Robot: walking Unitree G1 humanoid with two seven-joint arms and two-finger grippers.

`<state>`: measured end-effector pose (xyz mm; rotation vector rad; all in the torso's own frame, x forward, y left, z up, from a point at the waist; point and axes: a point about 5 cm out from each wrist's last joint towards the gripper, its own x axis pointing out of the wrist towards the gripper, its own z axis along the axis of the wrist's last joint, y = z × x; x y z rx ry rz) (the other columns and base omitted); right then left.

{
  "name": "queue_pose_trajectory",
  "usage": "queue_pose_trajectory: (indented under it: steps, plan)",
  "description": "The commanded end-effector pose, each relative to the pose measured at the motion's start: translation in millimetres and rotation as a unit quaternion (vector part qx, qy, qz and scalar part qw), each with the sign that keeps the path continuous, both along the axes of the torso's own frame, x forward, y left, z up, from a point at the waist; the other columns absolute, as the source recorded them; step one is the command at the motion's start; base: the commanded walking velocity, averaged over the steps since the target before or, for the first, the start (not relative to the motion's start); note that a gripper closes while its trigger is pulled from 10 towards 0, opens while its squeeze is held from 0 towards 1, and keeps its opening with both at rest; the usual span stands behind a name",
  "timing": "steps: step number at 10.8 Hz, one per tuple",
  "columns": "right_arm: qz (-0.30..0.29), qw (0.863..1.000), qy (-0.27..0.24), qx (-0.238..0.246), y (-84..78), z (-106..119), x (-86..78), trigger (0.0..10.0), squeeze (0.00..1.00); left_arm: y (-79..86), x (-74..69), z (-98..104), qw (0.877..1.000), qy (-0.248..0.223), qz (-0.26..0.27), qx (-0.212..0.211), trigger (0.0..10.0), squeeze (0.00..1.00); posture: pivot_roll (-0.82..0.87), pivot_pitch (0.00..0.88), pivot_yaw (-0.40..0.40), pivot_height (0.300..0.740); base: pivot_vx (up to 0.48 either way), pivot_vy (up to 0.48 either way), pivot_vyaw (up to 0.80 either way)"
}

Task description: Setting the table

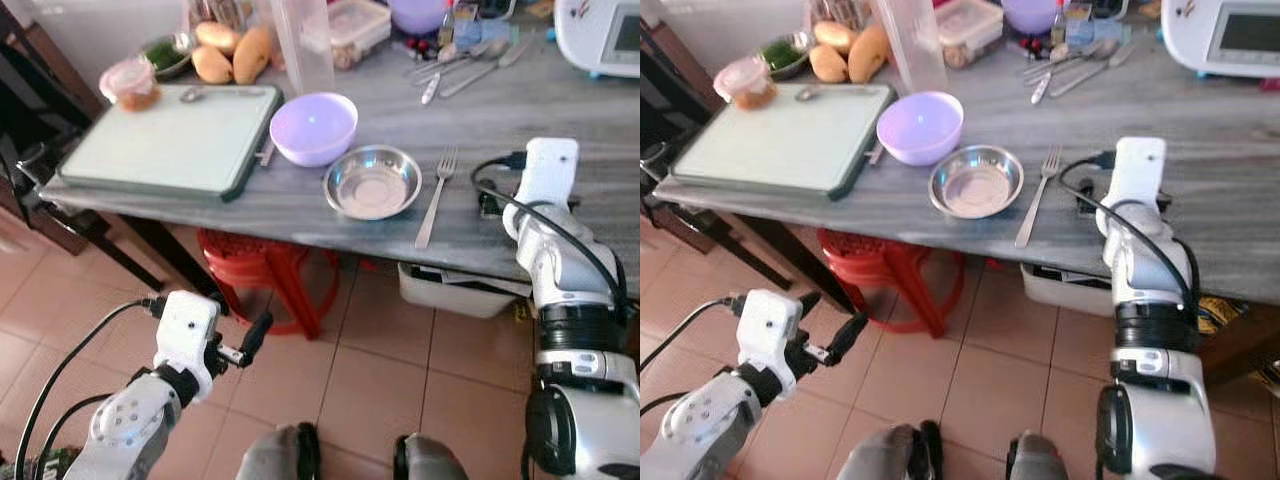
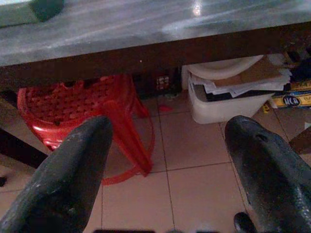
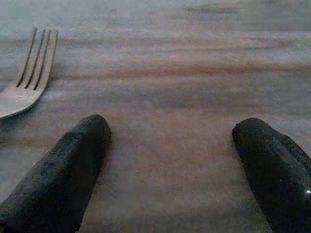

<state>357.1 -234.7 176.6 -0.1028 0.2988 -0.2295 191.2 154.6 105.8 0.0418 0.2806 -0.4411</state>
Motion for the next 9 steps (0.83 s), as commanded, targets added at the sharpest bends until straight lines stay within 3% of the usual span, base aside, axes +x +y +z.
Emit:
queue_pose_trajectory:
  steps: [1,5,9]
  plan:
    - [0.034,0.999,0.013,0.006,12.5,-2.8,3.9,10.0,0.00,2.5,-1.7,3.2,1.000,-0.002,0.004,0.008,10.0,0.00,0.08,0.190,0.179,0.740,0.000,0.000,0.00]
    - [0.101,0.995,0.010,-0.008,33.1,-1.2,6.7,10.0,0.00,0.0,-0.9,1.6,1.000,0.002,0.005,0.006,10.0,0.00,0.08,0.187,0.174,0.740,0.000,0.000,0.00]
    - [0.109,0.994,0.003,-0.007,34.5,-0.6,8.3,10.0,0.00,0.1,1.1,1.0,1.000,0.002,0.006,0.006,10.0,0.00,0.08,0.184,0.176,0.740,0.000,0.000,0.00]
